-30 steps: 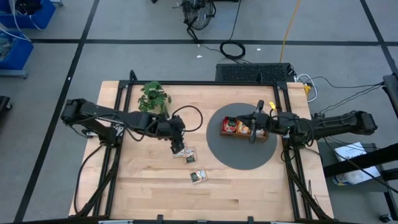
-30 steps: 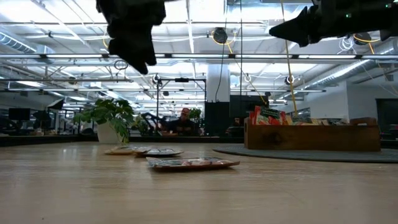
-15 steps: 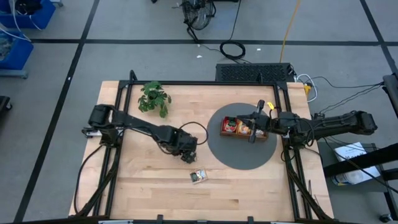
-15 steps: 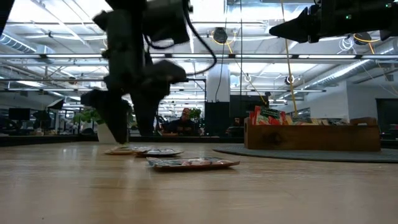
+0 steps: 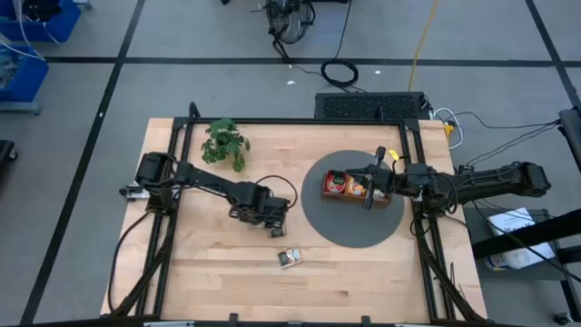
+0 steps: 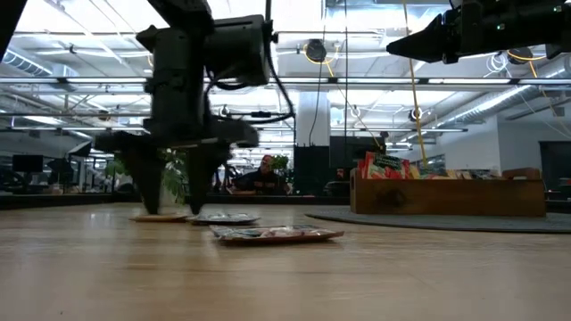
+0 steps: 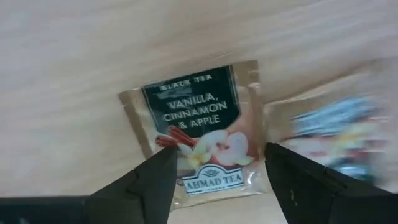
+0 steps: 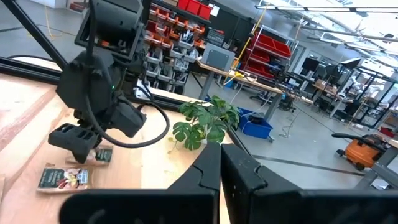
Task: Pick & Place Tea
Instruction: Put the brown tea bag into the right section of the wooden organizer
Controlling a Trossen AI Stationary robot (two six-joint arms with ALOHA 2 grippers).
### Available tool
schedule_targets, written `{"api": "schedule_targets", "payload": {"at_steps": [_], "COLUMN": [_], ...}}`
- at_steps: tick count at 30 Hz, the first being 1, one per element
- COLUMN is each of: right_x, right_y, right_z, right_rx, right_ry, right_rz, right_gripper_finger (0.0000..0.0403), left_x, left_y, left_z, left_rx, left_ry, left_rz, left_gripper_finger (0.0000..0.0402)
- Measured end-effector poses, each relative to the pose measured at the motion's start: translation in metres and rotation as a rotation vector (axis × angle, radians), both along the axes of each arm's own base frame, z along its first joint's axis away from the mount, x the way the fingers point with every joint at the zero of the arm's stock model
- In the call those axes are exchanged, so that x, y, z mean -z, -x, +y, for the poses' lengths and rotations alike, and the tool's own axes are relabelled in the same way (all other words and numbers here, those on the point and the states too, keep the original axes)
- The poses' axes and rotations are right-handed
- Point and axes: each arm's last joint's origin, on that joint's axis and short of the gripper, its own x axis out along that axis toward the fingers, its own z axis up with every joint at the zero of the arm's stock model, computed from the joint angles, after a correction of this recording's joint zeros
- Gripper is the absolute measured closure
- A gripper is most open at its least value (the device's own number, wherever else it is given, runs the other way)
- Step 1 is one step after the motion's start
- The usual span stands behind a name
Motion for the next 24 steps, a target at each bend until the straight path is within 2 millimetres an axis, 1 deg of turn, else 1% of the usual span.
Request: {"api": "schedule_targets", "payload": {"at_steps": [3,6,18,21,24], "right_x": [0.000,0.000,0.000,0.000,0.000], "right_y": [0.000,0.000,0.000,0.000,0.000], "right_z": [0.000,0.000,0.000,0.000,0.000], "right_rx": [0.000,0.000,0.000,0.000,0.000], "right_ry": [0.001,0.007,0.007,0.007,0.007], "right_rz": [0.000,0.002,0.002,0.002,0.001], "right_gripper_finger": [0.0403,0.0403,0.0403,0.0403,0.0403], "left_x": [0.003,0.006,0.010,0.014,0.019], "left_y": [0.005,0.005,0.006,0.006,0.004], "left_z": [-0.002,-0.004,-0.010,-0.010,-0.010], "left_rx": [-0.026,-0.028,-0.007,-0.005,0.015], "left_ry": [-0.004,-0.019,-0.073,-0.070,-0.055], "left_rz": [0.058,0.075,0.089,0.104,0.114], "left_gripper_finger": [0.0158,0.0158,0.0159,0.0179,0.0225]}}
